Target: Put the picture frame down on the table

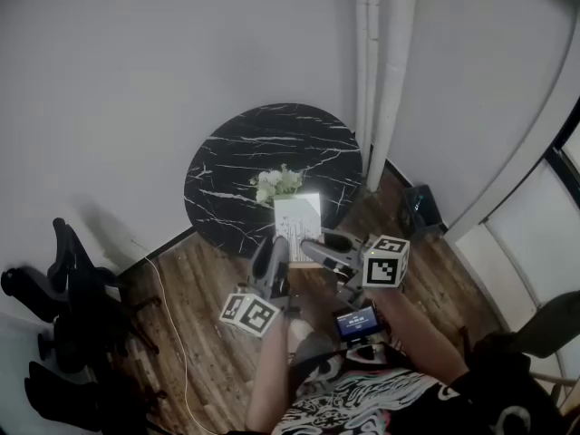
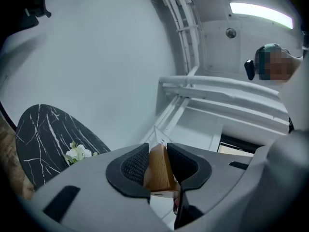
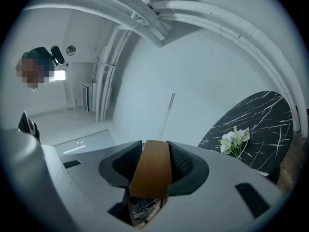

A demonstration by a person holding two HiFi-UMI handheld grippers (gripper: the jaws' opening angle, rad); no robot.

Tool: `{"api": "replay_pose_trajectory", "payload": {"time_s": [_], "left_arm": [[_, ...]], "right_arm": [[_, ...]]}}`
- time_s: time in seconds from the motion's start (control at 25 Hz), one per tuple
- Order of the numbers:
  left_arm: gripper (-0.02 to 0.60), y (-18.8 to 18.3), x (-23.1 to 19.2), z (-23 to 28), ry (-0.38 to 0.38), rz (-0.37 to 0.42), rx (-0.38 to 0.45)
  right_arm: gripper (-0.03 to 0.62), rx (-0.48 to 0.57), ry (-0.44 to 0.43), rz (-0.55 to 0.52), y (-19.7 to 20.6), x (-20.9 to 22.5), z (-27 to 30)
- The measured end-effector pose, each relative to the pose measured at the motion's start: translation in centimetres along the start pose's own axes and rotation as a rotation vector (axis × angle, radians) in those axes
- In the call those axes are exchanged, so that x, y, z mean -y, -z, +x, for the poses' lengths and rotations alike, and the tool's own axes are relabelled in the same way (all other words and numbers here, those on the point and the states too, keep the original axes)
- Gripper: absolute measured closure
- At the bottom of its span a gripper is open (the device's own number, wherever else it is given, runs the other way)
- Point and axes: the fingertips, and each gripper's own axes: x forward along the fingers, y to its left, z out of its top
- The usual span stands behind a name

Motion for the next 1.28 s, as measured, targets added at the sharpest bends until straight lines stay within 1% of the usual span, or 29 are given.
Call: {"api": "replay_pose_trajectory", "payload": {"time_s": [0.4, 0.64, 0.76, 0.92, 1.08, 1.28], "left_arm": [[0.457, 0.4, -0.5, 2.1, -0.010, 0.018, -0.030], [0.457, 0.5, -2.4, 4.6, -0.004, 0.021, -0.039], [0.457, 0.4, -4.4, 6.4, -0.001, 0.019, -0.037], [0.457, 0.2, -7.7, 9.5, -0.010, -0.005, -0.044], [0.457, -0.8, -12.3, 13.9, -0.005, -0.027, -0.067], [0.457, -2.0, -18.1, 19.3, -0.002, -0.079, -0.094]], "right_arm": [[0.453, -0.031, -0.008, 0.007, -1.1, 1.8, 0.1], [0.453, -0.035, -0.007, 0.025, -2.2, 4.5, 1.3], [0.453, -0.042, -0.003, 0.031, -2.9, 6.7, 2.6], [0.453, -0.059, 0.011, 0.039, -4.0, 10.4, 5.0], [0.453, -0.078, 0.035, 0.049, -5.8, 15.0, 8.8], [0.453, -0.089, 0.077, 0.086, -8.3, 20.9, 13.3]]}}
